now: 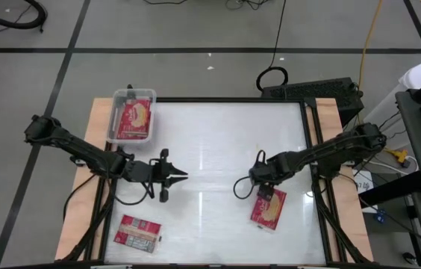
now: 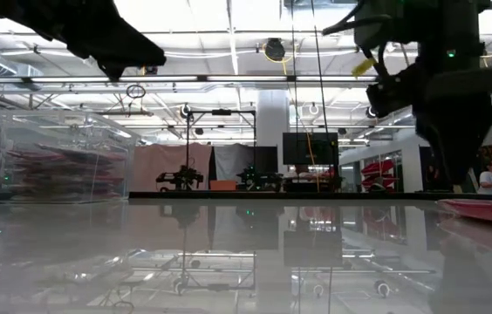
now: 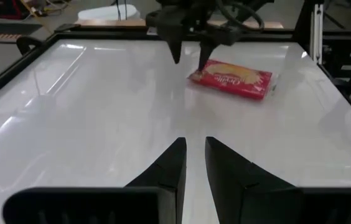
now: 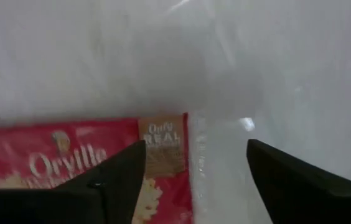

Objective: Sort popcorn bags into baskets
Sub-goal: Stack the red popcorn pack into the bin

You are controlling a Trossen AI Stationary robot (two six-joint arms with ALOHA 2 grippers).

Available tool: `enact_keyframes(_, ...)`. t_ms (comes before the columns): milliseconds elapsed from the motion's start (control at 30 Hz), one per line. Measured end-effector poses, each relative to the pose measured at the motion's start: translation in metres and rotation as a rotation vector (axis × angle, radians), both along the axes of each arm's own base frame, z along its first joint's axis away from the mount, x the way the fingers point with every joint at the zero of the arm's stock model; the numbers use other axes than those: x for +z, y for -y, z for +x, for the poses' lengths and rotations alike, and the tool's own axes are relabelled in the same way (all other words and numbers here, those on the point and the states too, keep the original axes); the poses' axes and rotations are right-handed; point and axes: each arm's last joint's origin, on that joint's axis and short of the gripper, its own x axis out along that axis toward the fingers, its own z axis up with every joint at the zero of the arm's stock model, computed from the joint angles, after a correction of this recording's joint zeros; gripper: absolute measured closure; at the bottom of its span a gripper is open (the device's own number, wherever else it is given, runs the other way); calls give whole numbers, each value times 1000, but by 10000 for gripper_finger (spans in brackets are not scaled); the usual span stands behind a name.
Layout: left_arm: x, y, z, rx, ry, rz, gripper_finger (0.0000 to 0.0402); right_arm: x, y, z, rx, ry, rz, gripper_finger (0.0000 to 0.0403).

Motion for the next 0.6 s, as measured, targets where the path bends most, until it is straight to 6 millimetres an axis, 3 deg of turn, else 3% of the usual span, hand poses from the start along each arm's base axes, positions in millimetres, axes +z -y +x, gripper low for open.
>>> enact_keyframes(200, 0, -1, 0, 5, 1, -1, 339, -16, 3, -5, 153, 12, 39, 113)
enact_keyframes(367, 0, -1, 0, 8, 4, -12, 339, -38, 6, -13, 155, 61, 76, 115)
enact_keyframes(500, 1, -1, 1, 10, 11, -18, 339, -50, 5, -19, 157, 93, 94, 140)
enact_keyframes(600, 2, -1, 1, 8, 23, -20, 339, -51, 3, -18, 151, 119, 93, 184)
